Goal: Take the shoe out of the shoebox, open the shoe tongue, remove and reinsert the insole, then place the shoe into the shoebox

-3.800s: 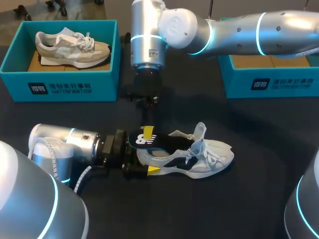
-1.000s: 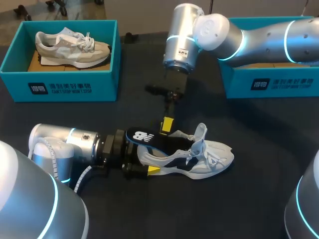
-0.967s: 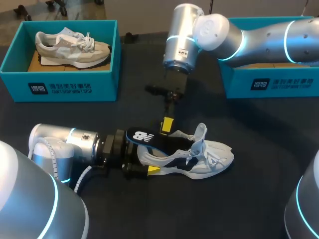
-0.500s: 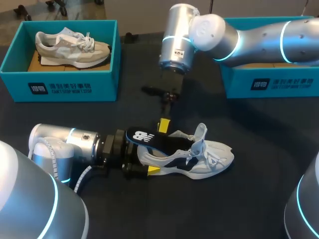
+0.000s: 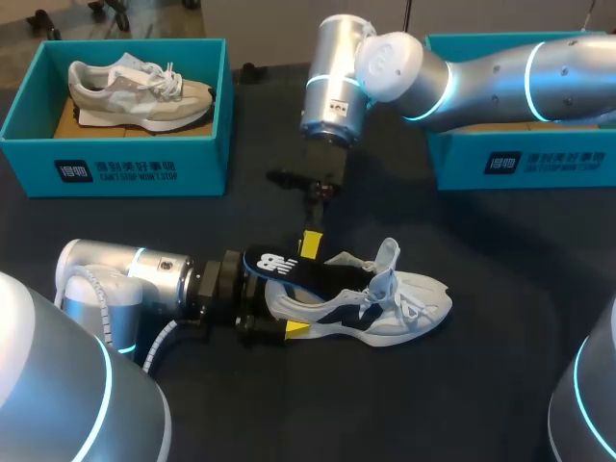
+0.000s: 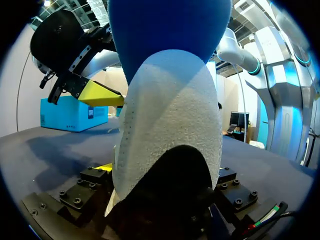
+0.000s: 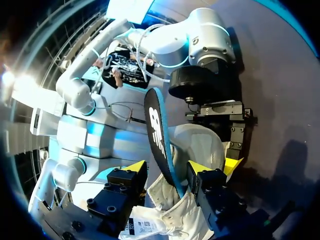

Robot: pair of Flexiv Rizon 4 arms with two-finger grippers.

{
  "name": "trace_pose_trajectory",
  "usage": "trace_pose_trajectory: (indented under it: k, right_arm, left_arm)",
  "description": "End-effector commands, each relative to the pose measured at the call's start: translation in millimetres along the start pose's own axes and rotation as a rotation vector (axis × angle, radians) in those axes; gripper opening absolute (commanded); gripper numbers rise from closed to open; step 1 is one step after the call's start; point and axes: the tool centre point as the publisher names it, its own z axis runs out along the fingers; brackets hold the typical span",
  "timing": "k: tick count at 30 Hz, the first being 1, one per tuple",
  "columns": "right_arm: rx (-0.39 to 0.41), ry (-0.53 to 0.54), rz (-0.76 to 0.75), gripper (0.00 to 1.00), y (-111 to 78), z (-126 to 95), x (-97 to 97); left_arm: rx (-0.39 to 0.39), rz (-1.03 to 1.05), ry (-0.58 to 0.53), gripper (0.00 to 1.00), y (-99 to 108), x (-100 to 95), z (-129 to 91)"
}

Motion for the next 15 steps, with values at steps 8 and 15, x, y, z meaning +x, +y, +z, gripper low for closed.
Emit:
trace_pose_trajectory:
  k: [8,15]
  right_arm:
    - [0.004,0.021,-0.009,0.53,3.5,5.2,-3.8]
    - [-0.001,0.032,-0.020,0.49,2.6,10.2,3.6]
  left_arm:
    - [0.001,0.000,-0.002,0.00,1.3,0.2,0.6]
    - [0.001,0.000,-0.002,0.00,1.3,0.2,0.6]
